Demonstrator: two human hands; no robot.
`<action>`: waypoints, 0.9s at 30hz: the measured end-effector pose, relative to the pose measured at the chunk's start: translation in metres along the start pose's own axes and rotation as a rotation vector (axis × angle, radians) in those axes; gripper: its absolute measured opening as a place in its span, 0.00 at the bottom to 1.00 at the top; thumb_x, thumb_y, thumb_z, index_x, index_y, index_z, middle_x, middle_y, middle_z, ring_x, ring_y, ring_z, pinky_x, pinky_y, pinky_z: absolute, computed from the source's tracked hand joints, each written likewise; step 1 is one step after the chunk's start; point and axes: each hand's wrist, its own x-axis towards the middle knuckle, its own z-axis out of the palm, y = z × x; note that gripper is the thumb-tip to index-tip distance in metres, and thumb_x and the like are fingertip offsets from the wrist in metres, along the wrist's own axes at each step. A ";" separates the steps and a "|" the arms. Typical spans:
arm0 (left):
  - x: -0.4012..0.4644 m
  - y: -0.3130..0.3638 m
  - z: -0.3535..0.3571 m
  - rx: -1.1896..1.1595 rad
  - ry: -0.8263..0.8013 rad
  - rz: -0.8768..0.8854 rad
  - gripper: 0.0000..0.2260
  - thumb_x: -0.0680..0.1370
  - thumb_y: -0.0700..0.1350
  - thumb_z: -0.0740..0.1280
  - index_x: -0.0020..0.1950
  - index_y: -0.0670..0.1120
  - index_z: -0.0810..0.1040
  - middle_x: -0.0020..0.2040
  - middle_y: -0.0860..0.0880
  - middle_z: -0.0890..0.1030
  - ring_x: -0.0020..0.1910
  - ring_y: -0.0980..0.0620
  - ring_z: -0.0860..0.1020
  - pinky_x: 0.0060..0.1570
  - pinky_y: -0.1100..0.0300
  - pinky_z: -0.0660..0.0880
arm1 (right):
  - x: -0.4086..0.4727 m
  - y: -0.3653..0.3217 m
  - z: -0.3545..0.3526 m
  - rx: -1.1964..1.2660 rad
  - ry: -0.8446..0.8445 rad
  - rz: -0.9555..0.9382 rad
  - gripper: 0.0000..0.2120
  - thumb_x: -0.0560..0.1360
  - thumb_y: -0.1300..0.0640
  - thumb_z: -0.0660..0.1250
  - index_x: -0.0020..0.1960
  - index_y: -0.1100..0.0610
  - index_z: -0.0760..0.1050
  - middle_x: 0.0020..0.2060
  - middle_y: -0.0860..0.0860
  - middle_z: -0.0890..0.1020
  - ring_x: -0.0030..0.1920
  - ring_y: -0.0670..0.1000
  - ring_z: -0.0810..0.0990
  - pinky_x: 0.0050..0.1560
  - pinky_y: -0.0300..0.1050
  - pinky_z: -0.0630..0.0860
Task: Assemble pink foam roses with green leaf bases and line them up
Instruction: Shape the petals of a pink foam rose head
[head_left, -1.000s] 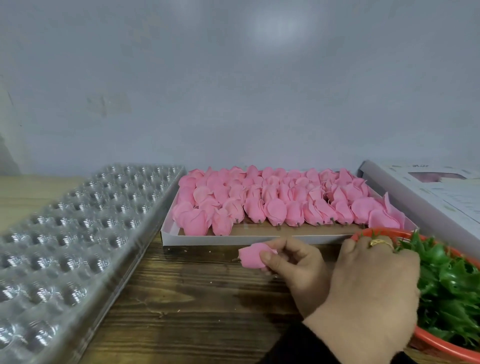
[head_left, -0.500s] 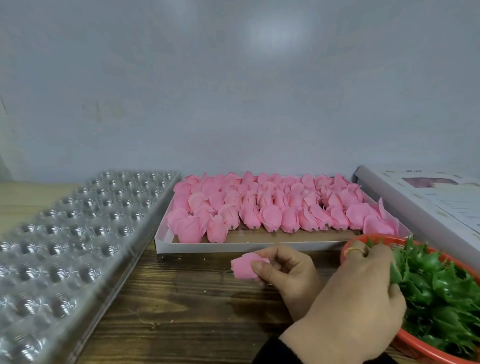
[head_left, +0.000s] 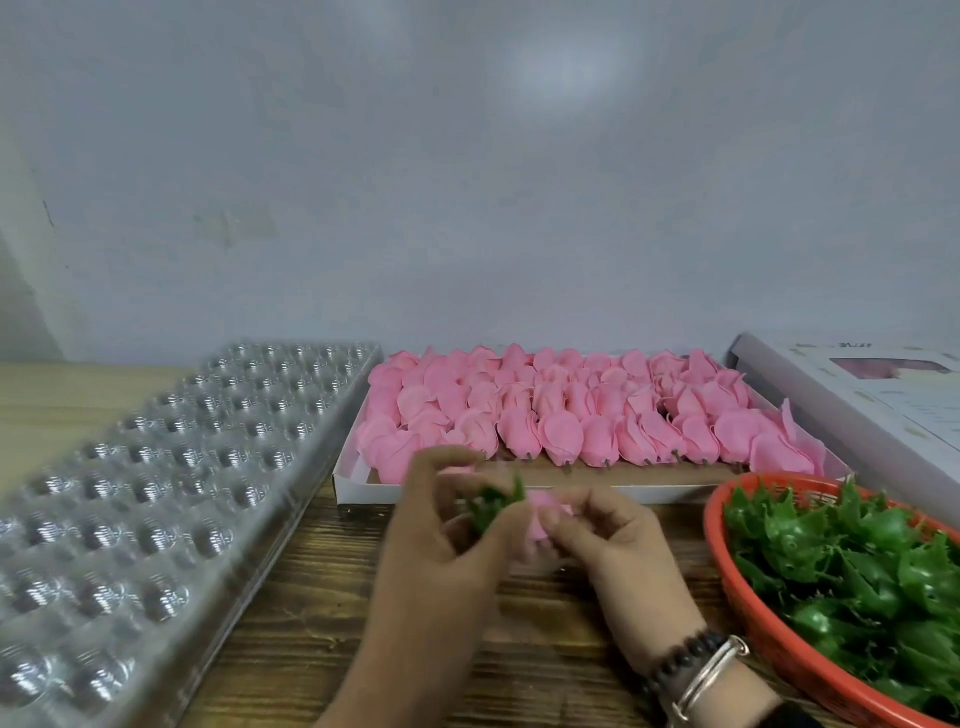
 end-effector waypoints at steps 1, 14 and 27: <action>0.002 -0.004 -0.011 0.004 0.061 -0.012 0.18 0.66 0.37 0.75 0.48 0.53 0.74 0.40 0.47 0.81 0.30 0.50 0.79 0.29 0.65 0.74 | 0.000 0.001 -0.001 -0.002 0.012 -0.033 0.04 0.70 0.70 0.67 0.43 0.64 0.79 0.28 0.52 0.80 0.29 0.44 0.77 0.32 0.33 0.74; 0.013 -0.037 -0.030 0.065 -0.012 -0.139 0.22 0.69 0.29 0.71 0.55 0.51 0.77 0.42 0.54 0.84 0.42 0.59 0.80 0.43 0.70 0.74 | -0.007 -0.014 0.006 0.336 0.016 -0.015 0.05 0.63 0.64 0.66 0.36 0.60 0.80 0.30 0.53 0.79 0.28 0.46 0.74 0.32 0.33 0.75; 0.012 -0.044 -0.030 0.195 -0.064 -0.076 0.19 0.70 0.29 0.70 0.56 0.46 0.78 0.46 0.48 0.84 0.47 0.56 0.82 0.48 0.64 0.76 | -0.017 -0.020 0.021 -0.141 -0.016 -0.217 0.11 0.68 0.72 0.68 0.37 0.56 0.80 0.24 0.49 0.79 0.27 0.40 0.75 0.32 0.28 0.72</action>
